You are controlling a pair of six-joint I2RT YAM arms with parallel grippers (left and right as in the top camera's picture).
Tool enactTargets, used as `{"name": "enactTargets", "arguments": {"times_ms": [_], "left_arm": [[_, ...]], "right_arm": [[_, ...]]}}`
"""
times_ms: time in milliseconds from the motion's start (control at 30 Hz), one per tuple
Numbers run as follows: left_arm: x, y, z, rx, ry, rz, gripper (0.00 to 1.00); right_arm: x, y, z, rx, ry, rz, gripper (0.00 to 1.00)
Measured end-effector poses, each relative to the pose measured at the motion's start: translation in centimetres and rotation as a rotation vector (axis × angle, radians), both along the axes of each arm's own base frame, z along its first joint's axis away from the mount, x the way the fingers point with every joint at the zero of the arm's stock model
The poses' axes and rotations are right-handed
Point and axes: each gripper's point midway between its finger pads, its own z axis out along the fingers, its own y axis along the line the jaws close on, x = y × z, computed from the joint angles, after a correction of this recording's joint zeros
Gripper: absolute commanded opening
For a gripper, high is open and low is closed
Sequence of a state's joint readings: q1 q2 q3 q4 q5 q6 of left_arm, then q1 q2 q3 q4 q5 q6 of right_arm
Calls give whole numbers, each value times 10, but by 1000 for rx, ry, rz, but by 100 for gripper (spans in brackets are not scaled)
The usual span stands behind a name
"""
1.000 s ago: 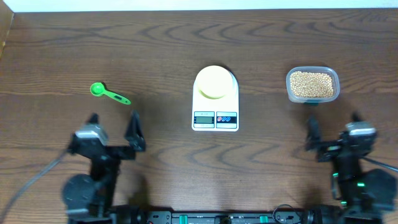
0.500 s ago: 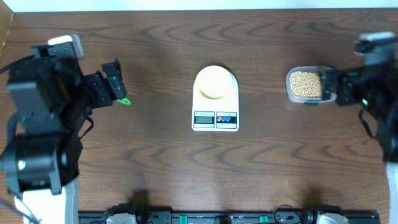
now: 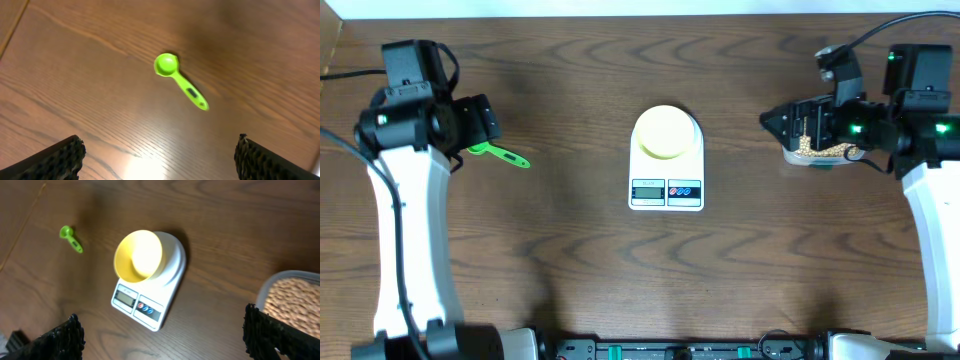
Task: Scoop item into bowl and weigh 50g on scale
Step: 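Move left gripper to the green scoop and grasp its handle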
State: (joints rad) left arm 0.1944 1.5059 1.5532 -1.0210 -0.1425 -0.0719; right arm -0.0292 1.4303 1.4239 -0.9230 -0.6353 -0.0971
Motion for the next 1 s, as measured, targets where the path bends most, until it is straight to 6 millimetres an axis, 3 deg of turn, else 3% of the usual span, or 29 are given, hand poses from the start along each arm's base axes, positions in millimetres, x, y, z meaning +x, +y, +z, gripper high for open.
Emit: {"name": "enactTargets", "arguments": {"times_ms": [167, 333, 667, 833, 1000], "left_arm": [[16, 26, -30, -11, 49, 19, 98], [31, 44, -54, -14, 75, 11, 98], [42, 56, -120, -57, 210, 4, 98], [52, 66, -151, -69, 234, 14, 98], [58, 79, -169, -72, 231, 34, 98]], "right_arm": [[-2, 12, -3, -34, -2, 28, 99], [5, 12, -7, -121, -34, 6, 99], [26, -3, -3, -180, -93, -95, 99], [35, -5, -12, -169, -62, -126, 99], [37, -5, -22, -155, -15, -150, 99]]}}
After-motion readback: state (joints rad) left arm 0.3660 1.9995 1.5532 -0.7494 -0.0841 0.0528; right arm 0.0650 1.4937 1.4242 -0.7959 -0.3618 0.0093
